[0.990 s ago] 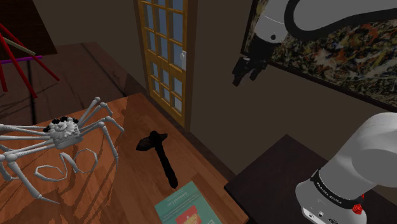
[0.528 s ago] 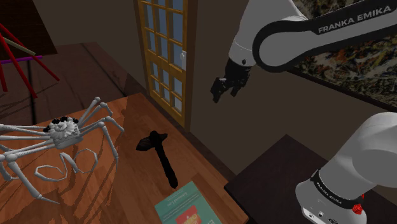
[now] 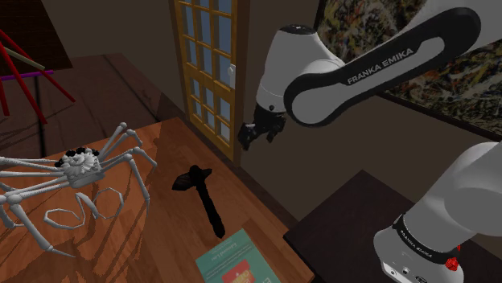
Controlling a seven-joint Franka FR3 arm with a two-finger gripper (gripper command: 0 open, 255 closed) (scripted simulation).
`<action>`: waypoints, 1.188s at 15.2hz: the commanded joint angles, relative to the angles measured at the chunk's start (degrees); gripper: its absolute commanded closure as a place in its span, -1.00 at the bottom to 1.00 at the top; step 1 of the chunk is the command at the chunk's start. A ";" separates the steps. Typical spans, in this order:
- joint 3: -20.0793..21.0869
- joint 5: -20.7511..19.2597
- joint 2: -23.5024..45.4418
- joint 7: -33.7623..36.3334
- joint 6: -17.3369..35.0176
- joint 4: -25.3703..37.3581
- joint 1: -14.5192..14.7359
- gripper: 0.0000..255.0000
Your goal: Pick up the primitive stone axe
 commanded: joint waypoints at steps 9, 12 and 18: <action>1.83 -21.35 24.38 23.78 7.66 12.39 3.64 -1.00; -0.53 -26.25 31.30 29.15 8.17 17.64 7.41 -1.00; -4.61 -30.99 43.33 35.29 8.12 28.67 14.28 -1.00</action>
